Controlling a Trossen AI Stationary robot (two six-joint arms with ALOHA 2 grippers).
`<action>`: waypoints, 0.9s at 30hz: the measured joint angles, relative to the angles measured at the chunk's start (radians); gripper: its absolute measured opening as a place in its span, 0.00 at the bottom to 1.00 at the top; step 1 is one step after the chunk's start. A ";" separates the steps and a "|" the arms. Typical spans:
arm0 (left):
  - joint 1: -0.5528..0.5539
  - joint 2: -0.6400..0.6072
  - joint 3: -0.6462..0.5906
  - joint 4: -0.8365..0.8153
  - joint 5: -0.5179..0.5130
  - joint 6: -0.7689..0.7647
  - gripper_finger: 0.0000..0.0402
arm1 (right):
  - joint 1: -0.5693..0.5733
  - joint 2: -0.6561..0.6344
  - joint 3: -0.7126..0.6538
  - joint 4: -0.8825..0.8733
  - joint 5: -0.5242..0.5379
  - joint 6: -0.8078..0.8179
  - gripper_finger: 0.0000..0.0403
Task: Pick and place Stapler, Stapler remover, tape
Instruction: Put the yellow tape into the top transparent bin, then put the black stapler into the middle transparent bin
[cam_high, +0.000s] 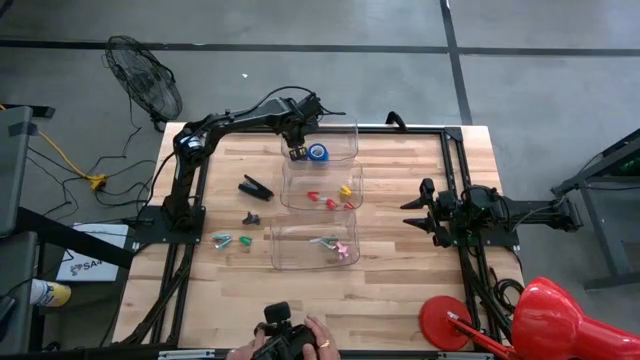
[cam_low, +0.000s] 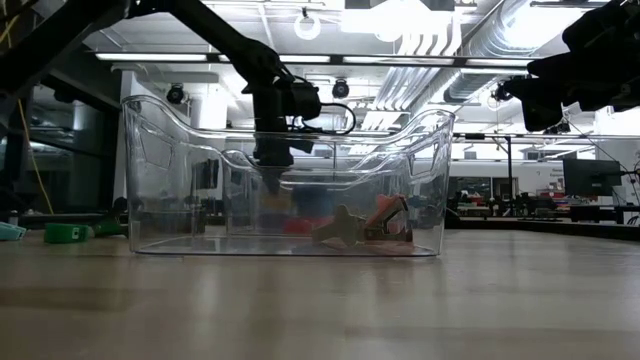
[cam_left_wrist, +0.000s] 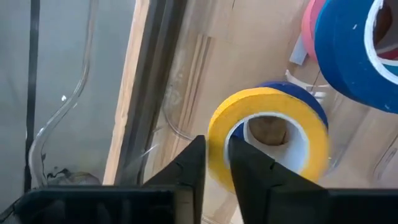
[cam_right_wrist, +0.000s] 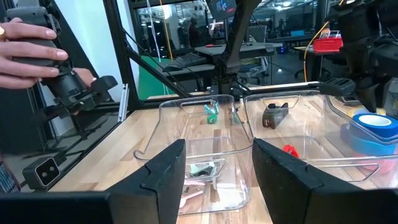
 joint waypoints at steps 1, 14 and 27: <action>0.000 0.000 0.000 0.000 0.000 0.002 0.18 | 0.000 0.000 0.000 0.000 0.000 0.000 0.44; -0.002 -0.044 -0.001 -0.020 -0.015 0.049 0.33 | 0.000 0.000 0.000 0.000 0.000 0.000 0.44; -0.033 -0.247 -0.001 -0.215 0.147 0.121 0.34 | 0.000 0.000 0.000 0.000 0.000 0.000 0.44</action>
